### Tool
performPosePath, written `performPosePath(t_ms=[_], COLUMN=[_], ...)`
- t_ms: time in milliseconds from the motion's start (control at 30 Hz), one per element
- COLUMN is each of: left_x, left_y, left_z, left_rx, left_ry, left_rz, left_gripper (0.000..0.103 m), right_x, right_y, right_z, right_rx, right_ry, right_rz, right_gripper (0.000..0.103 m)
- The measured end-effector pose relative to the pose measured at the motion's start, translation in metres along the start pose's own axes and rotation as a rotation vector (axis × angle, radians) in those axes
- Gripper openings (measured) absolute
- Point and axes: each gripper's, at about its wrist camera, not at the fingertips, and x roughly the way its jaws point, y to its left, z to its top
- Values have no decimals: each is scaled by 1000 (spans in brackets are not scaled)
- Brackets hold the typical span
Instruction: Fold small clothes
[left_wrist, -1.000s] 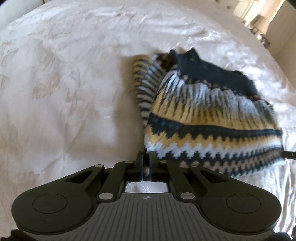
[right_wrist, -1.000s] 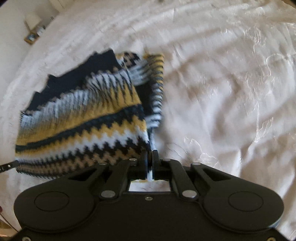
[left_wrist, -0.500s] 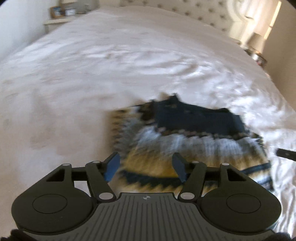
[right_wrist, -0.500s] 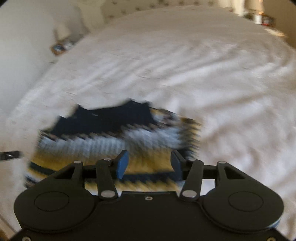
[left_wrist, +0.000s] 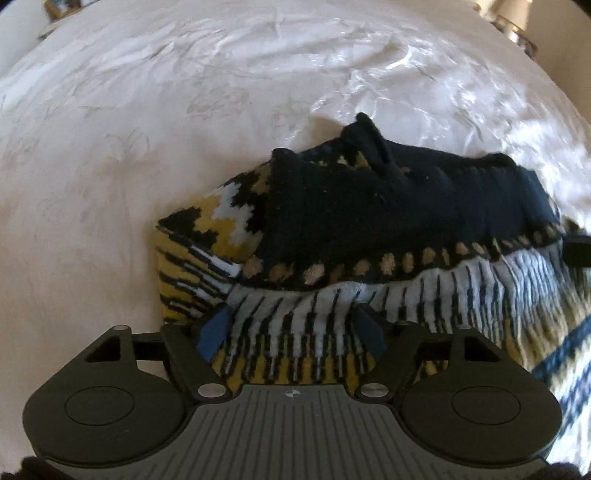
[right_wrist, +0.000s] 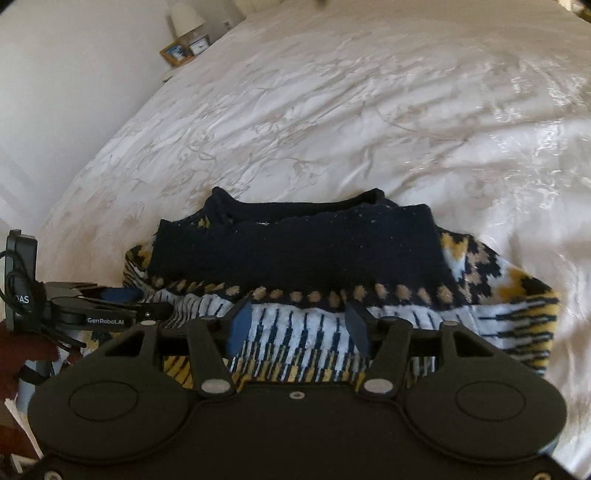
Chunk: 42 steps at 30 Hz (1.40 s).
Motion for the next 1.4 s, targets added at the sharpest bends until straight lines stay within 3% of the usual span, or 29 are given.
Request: performPosePath(t_ms=[100, 200, 300, 467, 533, 633, 733, 867, 1033, 1100, 1233, 1400], left_x=[0, -1, 2, 3, -3, -27, -51, -54, -22, 1, 30, 42], left_y=[0, 2, 2, 2, 1, -7, -26, -63, -102, -109, -106, -109], left_z=[-1, -1, 2, 6, 8, 11, 13, 19, 22, 22, 21, 28], left_rx=[-3, -6, 0, 11, 3, -6, 8, 83, 165, 173, 146, 149], left_ry=[4, 9, 15, 24, 20, -25, -80, -88, -26, 46, 103, 142], left_rz=[-7, -12, -16, -21, -23, -13, -45, -103, -106, -75, -63, -63], left_gripper=[74, 74, 74, 75, 75, 76, 78, 78, 78, 78, 99, 103], right_x=[3, 14, 17, 3, -11, -38, -58, -66, -73, -74, -67, -42], right_y=[-10, -36, -67, -76, -81, -83, -84, -85, -90, -93, -100, -113], right_z=[1, 1, -3, -8, -12, -25, -38, -55, -75, -80, -79, -75], right_rx=[-9, 32, 83, 75, 130, 200, 229, 284, 351, 368, 381, 398], right_ry=[10, 51, 76, 55, 15, -46, -73, -73, -71, -65, -37, 30], right_rz=[-11, -102, -175, -247, -231, -188, -164, -154, -138, -119, -71, 19], right_gripper=[65, 64, 55, 60, 62, 75, 77, 85, 92, 95, 98, 103])
